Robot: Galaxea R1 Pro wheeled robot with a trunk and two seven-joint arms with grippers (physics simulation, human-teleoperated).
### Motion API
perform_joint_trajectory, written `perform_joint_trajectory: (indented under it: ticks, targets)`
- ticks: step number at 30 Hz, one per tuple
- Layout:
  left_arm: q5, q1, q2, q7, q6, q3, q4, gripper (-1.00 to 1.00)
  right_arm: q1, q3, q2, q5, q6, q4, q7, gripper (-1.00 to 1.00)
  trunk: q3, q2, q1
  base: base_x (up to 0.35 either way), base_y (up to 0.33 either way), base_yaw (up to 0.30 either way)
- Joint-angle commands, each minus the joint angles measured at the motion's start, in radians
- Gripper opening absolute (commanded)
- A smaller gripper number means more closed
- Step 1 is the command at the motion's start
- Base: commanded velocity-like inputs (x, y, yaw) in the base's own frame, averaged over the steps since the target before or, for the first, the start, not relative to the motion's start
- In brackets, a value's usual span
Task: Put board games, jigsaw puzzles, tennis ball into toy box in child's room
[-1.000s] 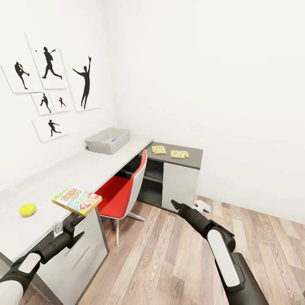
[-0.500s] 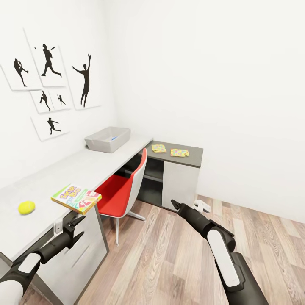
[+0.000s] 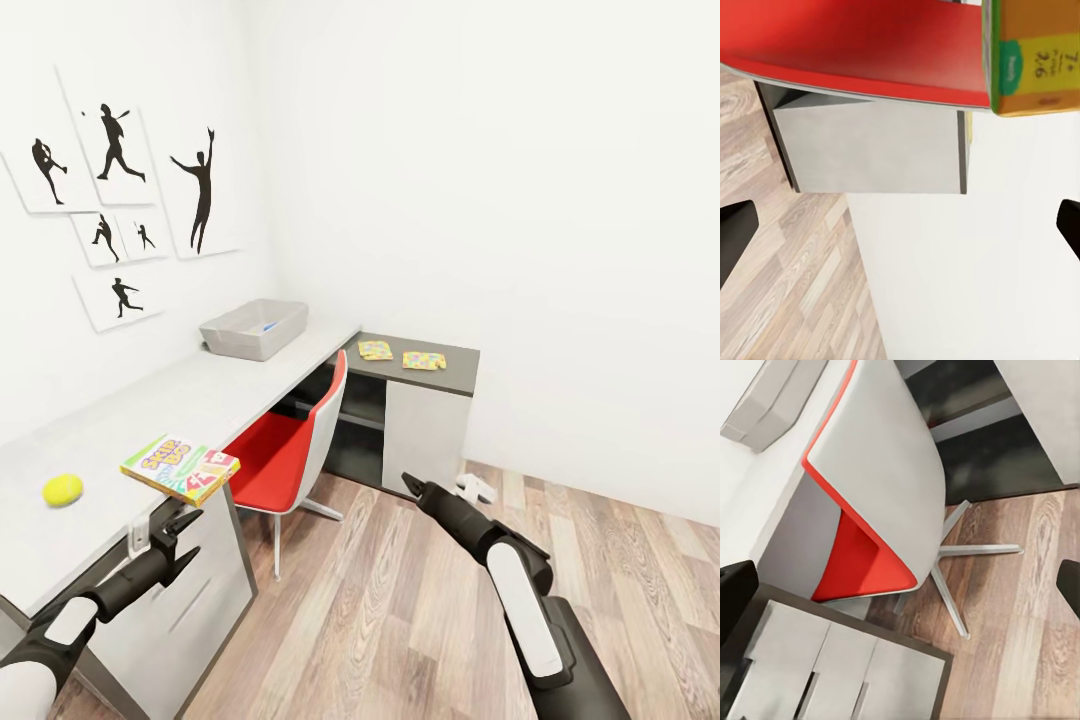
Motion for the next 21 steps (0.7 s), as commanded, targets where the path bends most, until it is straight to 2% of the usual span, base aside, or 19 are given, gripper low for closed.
perform_joint_trajectory:
  ticks: [1,21]
  targets:
    - [0.001,-0.001,0.000,-0.001,0.006,0.003,0.000,1.00,-0.001,0.001,0.000,-0.011,0.002,0.000,-0.009,1.00,-0.001,-0.001,0.000,0.000,0.000,0.000]
    - [0.001,-0.001,0.000,-0.002,0.006,0.004,0.000,1.00,-0.001,-0.001,0.002,-0.011,0.001,0.026,-0.009,1.00,-0.001,-0.001,0.000,0.000,0.000,0.000]
